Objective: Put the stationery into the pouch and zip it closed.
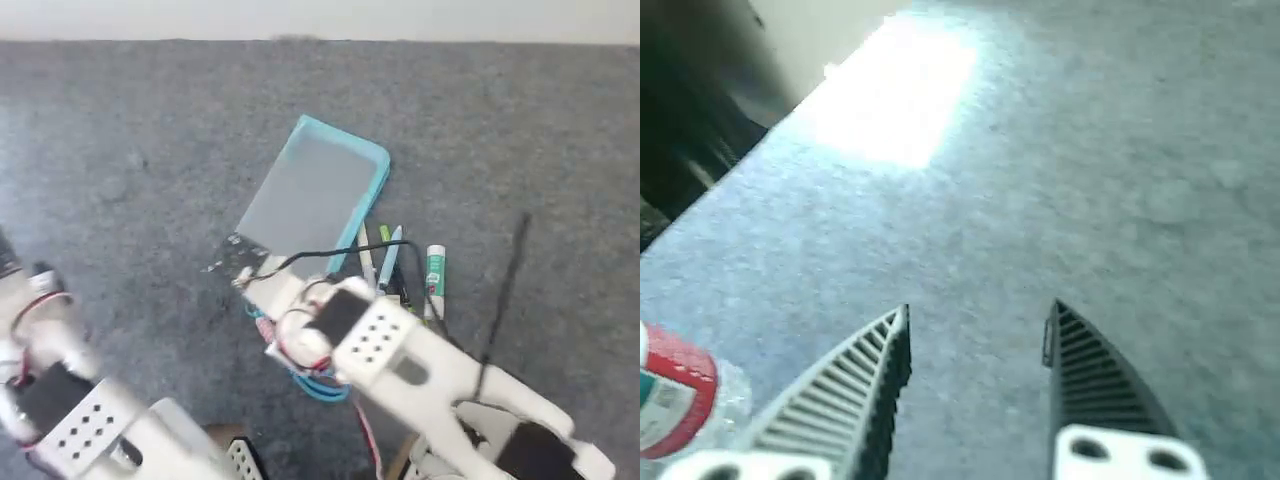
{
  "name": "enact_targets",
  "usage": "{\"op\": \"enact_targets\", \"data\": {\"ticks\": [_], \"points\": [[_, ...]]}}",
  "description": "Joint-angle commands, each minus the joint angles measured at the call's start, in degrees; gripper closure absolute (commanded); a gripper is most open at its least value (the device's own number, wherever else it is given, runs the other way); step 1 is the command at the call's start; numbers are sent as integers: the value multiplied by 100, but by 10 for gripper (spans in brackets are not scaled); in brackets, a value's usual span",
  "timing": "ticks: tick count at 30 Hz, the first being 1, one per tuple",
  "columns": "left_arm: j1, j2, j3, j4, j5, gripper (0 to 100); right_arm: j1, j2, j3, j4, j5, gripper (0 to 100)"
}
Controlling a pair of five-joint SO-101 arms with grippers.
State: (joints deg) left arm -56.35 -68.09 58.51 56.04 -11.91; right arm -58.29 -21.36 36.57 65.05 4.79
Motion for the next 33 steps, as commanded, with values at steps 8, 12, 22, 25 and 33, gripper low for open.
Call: {"op": "enact_targets", "data": {"ticks": [8,12,22,25,33], "points": [[-1574,3437,-2492,-1029,-352,784,-409,1191,-941,-716,-774,630],[-1600,4985,-3934,-387,-352,783,-400,1543,-967,-760,-756,630],[-1204,5653,-4435,-26,-360,783,-760,1807,-1178,-1130,-888,649],[-1134,5653,-4338,-35,-360,783,-1068,2088,-1231,-1393,-1240,741],[-1090,5653,-4259,-44,-369,783,-796,2897,-1565,-1490,-1213,783]]}}
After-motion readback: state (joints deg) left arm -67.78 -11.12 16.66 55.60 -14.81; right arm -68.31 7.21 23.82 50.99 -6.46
